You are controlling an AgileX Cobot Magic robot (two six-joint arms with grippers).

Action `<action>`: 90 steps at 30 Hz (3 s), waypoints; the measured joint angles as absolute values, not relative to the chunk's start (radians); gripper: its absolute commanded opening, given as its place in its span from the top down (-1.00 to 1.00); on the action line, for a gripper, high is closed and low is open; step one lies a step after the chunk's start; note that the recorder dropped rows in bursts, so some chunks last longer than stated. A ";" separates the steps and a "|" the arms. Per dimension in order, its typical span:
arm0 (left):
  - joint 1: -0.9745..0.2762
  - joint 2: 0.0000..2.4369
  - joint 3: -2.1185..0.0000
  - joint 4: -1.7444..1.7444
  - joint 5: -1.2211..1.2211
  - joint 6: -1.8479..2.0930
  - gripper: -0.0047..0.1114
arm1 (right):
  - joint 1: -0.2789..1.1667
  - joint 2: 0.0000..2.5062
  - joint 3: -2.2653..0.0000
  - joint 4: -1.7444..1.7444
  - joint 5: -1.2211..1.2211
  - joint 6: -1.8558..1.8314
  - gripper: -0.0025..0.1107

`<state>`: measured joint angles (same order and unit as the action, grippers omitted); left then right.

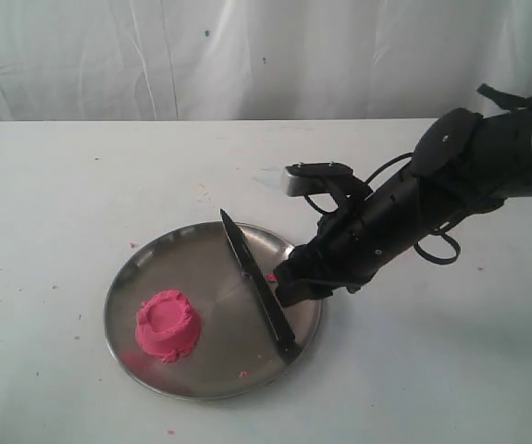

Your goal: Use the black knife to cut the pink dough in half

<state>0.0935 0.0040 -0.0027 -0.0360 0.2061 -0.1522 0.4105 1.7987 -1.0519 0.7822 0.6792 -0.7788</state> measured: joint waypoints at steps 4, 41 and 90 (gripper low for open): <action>0.094 0.004 -0.003 -0.036 0.206 -0.152 0.92 | 0.440 1.808 -1.090 0.791 0.624 -0.834 0.14; 0.094 0.004 -0.003 -0.036 0.206 -0.152 0.92 | 0.697 2.036 -1.326 -0.043 0.682 -0.139 0.14; 0.094 0.004 -0.003 -0.036 0.206 -0.152 0.92 | 0.697 1.859 -1.195 -0.022 0.915 -0.132 0.70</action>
<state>0.0935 0.0040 -0.0027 -0.0360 0.2061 -0.1522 0.6974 1.8587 -1.1950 -0.0225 0.9147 -0.1318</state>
